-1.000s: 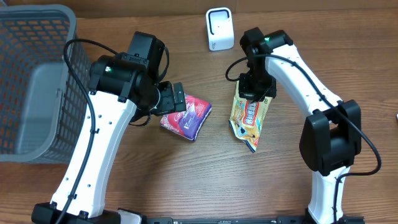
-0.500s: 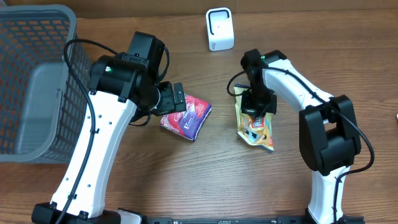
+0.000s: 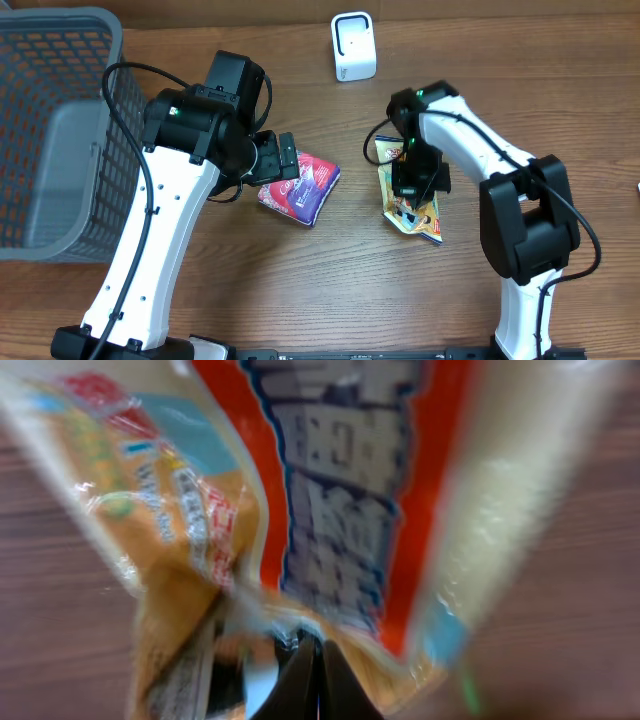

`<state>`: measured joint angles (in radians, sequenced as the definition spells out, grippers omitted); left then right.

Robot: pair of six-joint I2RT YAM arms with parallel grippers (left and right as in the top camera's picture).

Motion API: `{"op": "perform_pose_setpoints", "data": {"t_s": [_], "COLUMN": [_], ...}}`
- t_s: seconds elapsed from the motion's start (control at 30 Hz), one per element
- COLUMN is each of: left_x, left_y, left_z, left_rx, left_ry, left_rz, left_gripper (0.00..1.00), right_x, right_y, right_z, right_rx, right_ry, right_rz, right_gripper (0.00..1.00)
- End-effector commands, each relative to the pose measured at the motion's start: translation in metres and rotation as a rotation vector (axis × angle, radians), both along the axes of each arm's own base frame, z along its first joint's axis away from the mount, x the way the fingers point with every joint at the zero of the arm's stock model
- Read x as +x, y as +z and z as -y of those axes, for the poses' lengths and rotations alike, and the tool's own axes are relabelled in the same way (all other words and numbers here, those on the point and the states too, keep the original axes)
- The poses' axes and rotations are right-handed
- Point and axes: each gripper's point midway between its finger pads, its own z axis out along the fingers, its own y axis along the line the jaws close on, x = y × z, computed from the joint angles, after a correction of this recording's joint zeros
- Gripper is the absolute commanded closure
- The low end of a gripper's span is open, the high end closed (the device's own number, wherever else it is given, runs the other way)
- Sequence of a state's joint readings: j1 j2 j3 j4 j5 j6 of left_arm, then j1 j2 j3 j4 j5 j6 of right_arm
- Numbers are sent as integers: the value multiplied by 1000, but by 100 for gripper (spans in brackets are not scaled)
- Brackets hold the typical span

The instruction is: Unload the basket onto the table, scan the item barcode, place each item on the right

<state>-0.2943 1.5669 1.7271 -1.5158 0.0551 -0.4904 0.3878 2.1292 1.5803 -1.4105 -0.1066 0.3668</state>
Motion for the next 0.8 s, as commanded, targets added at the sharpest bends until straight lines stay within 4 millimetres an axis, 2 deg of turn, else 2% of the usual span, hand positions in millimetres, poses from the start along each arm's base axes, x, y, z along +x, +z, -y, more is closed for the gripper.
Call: {"op": "perform_pose_setpoints", "data": {"t_s": [0.0, 0.1, 0.2, 0.3, 0.33, 0.4, 0.47, 0.6, 0.7, 0.77], "left_x": [1, 1, 1, 1, 1, 1, 1, 1, 1, 1], "left_y": [7, 7, 7, 7, 7, 7, 7, 7, 7, 7], "left_z": [-1, -1, -1, -1, -1, -1, -1, -1, -1, -1], "left_rx": [2, 2, 2, 2, 2, 2, 2, 2, 2, 2], "left_ry": [-14, -14, -14, -14, -14, -14, -14, -14, -14, -14], "left_rz": [30, 30, 30, 30, 30, 30, 30, 30, 30, 30], "left_gripper": [0, 0, 0, 0, 0, 0, 0, 0, 0, 0], "right_x": [-14, -10, 8, 36, 53, 69, 77, 78, 74, 64], "right_y": [-16, -13, 13, 43, 57, 65, 64, 50, 25, -4], "right_z": [-17, -22, -26, -26, -18, -7, 8, 28, 30, 18], "right_rx": [100, 129, 147, 161, 129, 104, 81, 44, 52, 113], "right_ry": [-37, -36, -38, 3, 4, -14, -62, -93, -116, -124], "right_rz": [-36, -23, 14, 105, 168, 222, 238, 224, 213, 192], "right_gripper": [96, 96, 96, 96, 96, 96, 96, 96, 96, 96]}}
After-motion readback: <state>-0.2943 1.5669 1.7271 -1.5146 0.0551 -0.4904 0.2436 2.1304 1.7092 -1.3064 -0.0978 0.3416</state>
